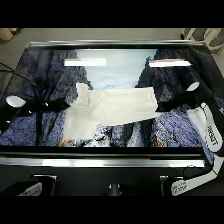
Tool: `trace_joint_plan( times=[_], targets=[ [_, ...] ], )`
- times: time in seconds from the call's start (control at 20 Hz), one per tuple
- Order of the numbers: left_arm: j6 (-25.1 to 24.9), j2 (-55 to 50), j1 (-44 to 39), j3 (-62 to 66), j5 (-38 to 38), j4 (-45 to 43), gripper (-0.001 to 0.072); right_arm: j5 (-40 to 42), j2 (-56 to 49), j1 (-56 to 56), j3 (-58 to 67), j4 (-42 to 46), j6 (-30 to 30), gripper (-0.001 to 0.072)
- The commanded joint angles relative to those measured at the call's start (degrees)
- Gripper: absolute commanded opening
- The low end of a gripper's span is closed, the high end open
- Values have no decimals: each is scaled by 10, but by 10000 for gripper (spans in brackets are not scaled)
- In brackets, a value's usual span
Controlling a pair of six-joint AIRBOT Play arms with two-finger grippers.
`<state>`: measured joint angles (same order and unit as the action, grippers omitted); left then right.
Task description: Fold the shirts.
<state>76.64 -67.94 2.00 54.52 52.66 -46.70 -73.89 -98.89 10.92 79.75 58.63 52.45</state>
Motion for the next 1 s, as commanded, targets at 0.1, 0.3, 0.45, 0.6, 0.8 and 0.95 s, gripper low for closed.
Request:
trace_joint_plan(
  times=[0.1, 0.3, 0.45, 0.6, 0.8, 0.95],
  targets=[
    [-8, 121, 77, 288, -2, 0, 26, -9, 186, -4, 194, -3, -48, 14],
    [-8, 215, 103, 506, -32, -79, 26, 157, 417, -4, 265, 30, -47, 14],
    [-3, 273, 103, 522, -27, -83, 26, 184, 527, -4, 265, 87, -47, 14],
    [20, 296, 103, 523, -29, -91, 26, 178, 563, -4, 265, 110, -40, 15],
    [28, 295, 104, 525, -27, -96, 26, 159, 563, -4, 265, 111, -40, 15],
    [90, 278, 104, 524, 21, -145, 26, 75, 534, -4, 265, 115, 10, 14]
  ],
)
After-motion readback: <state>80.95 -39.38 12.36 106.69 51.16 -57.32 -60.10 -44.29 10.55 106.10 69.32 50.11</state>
